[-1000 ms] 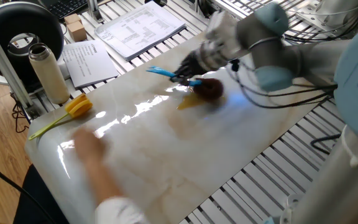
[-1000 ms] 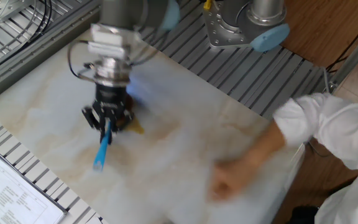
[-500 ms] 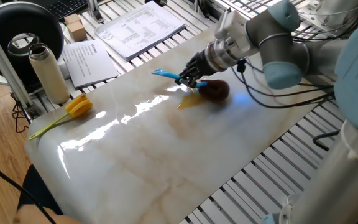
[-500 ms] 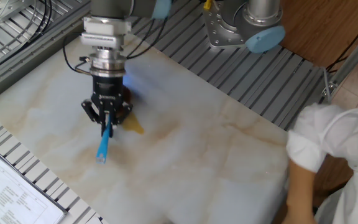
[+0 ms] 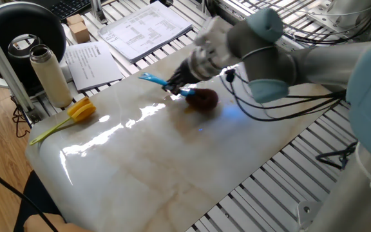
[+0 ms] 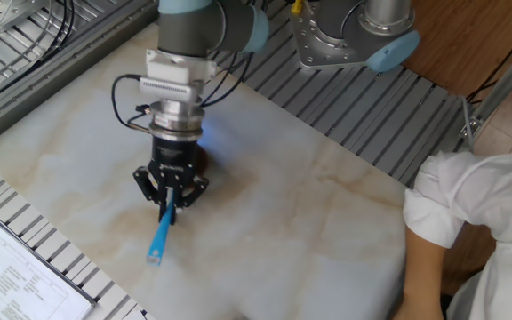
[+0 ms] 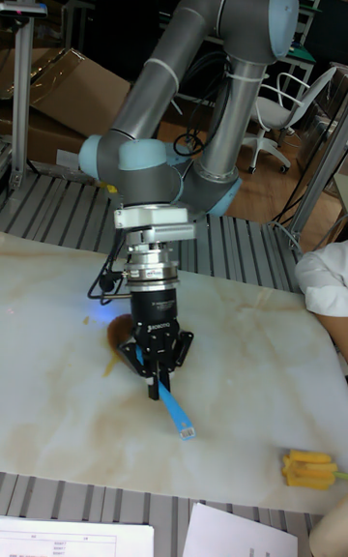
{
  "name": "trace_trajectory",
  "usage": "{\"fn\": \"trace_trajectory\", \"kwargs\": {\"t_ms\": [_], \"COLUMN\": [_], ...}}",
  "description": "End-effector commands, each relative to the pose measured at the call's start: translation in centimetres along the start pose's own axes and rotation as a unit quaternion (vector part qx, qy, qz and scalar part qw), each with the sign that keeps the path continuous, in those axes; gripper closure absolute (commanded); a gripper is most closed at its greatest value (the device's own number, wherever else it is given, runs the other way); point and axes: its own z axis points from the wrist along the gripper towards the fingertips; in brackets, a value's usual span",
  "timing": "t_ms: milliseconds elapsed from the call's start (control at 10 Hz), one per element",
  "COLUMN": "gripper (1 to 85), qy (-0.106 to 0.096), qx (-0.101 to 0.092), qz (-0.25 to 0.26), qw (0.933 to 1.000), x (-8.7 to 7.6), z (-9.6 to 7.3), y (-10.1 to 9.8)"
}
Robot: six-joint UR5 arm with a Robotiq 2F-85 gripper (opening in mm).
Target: Scrub the table with a brush
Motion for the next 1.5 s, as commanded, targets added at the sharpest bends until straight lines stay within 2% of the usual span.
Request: {"fn": "trace_trajectory", "kwargs": {"t_ms": [0, 200, 400, 500, 600, 800, 900, 1000, 1100, 1300, 1400], "gripper": [84.3, 84.3, 84.3, 84.3, 84.3, 84.3, 84.3, 84.3, 84.3, 84.3, 84.3], "qy": [0.033, 0.026, 0.034, 0.040, 0.041, 0.037, 0.031, 0.025, 0.023, 0.006, -0.002], "qx": [-0.040, -0.053, -0.075, -0.071, -0.052, -0.061, -0.056, -0.051, -0.053, -0.089, -0.085], "qz": [0.016, 0.063, 0.102, 0.111, 0.082, 0.008, -0.032, -0.062, -0.061, 0.026, 0.057], "qw": [0.9985, 0.9963, 0.9914, 0.9904, 0.9944, 0.9974, 0.9974, 0.9964, 0.9965, 0.9956, 0.9947], "x": [2.7, 4.3, 4.5, 4.8, 5.0, 4.7, 4.4, 3.9, 3.6, 2.7, 2.3], "z": [-0.3, -1.5, -2.1, -2.1, -1.8, -1.7, -1.7, -1.6, -1.7, -1.4, -1.0], "y": [1.1, 1.6, 2.4, 2.2, 0.5, -3.4, -5.5, -6.9, -7.1, -3.3, -1.4]}}
